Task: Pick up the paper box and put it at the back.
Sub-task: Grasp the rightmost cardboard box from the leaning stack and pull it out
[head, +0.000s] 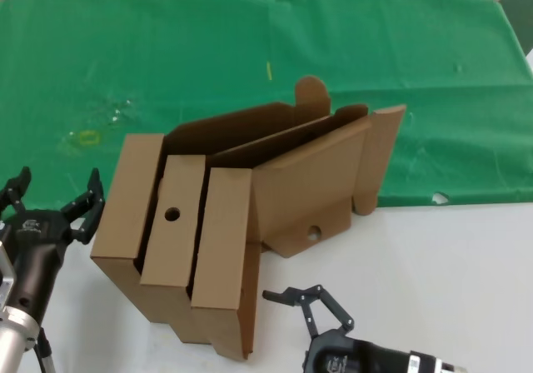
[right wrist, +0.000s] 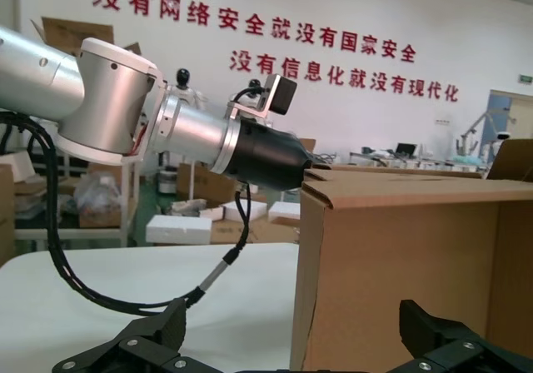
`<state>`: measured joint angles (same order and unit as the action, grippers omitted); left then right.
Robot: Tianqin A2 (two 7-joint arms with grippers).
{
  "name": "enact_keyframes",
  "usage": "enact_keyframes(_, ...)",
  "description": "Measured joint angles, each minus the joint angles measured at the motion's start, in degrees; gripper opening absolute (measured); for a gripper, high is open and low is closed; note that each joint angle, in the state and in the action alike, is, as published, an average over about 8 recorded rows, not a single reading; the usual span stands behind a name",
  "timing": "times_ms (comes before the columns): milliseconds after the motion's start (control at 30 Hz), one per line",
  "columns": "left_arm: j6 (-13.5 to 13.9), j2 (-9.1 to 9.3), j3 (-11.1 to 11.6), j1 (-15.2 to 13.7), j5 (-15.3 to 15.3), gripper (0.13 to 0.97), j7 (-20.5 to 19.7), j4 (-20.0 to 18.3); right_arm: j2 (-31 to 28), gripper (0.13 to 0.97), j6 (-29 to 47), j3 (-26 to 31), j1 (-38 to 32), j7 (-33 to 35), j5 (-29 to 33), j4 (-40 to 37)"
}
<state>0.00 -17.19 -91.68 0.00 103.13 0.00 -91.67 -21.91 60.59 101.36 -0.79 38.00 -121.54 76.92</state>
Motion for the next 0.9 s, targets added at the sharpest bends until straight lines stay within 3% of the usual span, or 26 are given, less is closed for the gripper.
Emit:
enact_keyframes(367, 0.00, 0.00, 0.00, 0.00, -0.01, 0.471, 0.00, 0.00, 2.87, 0.815, 4.83, 1.13, -5.67, 1.81, 1.74, -9.38)
enact_keyframes(500, 0.00, 0.00, 0.00, 0.00, -0.01, 0.388, 0.00, 0.00, 3.79, 0.815, 4.91, 1.17, -6.73, 1.77, 2.39, -10.94)
enact_keyframes(567, 0.00, 0.00, 0.00, 0.00, -0.01, 0.388, 0.00, 0.00, 4.22, 0.770, 4.80, 1.17, -7.18, 1.60, 2.67, -11.44)
enact_keyframes(900, 0.00, 0.00, 0.00, 0.00, -0.01, 0.226, 0.00, 0.00, 5.62, 0.523, 3.72, 1.38, -8.15, 1.01, 4.47, -12.59)
